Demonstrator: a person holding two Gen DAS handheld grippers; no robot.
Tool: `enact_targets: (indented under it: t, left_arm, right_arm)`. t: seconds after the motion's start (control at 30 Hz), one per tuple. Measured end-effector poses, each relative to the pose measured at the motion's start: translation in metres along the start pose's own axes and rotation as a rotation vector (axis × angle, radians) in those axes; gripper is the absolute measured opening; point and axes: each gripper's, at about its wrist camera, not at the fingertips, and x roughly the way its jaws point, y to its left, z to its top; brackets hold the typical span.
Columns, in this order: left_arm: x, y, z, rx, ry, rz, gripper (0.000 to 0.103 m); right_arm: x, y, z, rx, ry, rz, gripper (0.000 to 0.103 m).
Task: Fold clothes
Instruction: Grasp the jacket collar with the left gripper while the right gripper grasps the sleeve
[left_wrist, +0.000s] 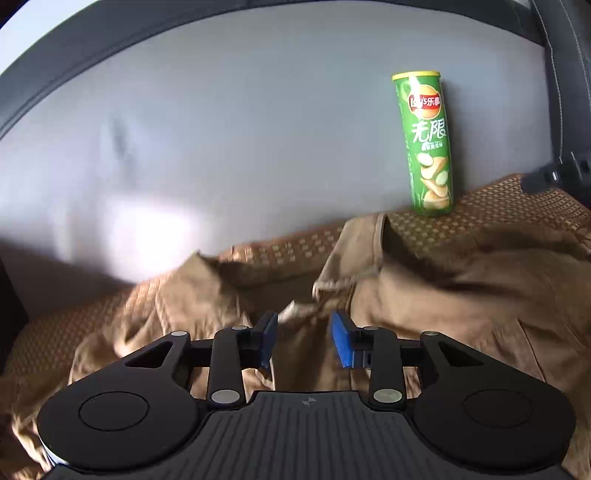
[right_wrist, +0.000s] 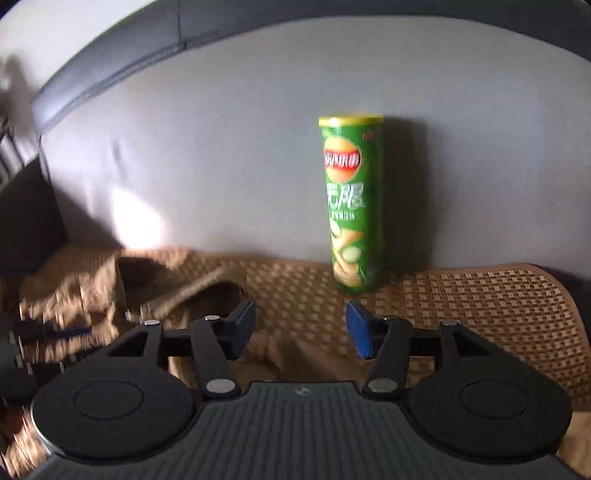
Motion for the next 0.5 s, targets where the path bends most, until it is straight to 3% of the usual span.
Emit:
enact_targets:
  t: [0.1, 0.27, 0.5]
  left_arm:
    - [0.026, -0.011, 0.027, 0.070, 0.007, 0.036, 0.062]
    - [0.075, -0.013, 0.057, 0.068, 0.045, 0.038, 0.075]
    - [0.123, -0.001, 0.066, -0.025, 0.150, 0.003, 0.076]
  right_arm:
    - [0.016, -0.010, -0.009, -0.047, 0.033, -0.022, 0.069]
    - [0.037, -0.014, -0.013, -0.105, 0.072, 0.022, 0.073]
    - [0.062, -0.020, -0.019, -0.169, 0.125, 0.094, 0.074]
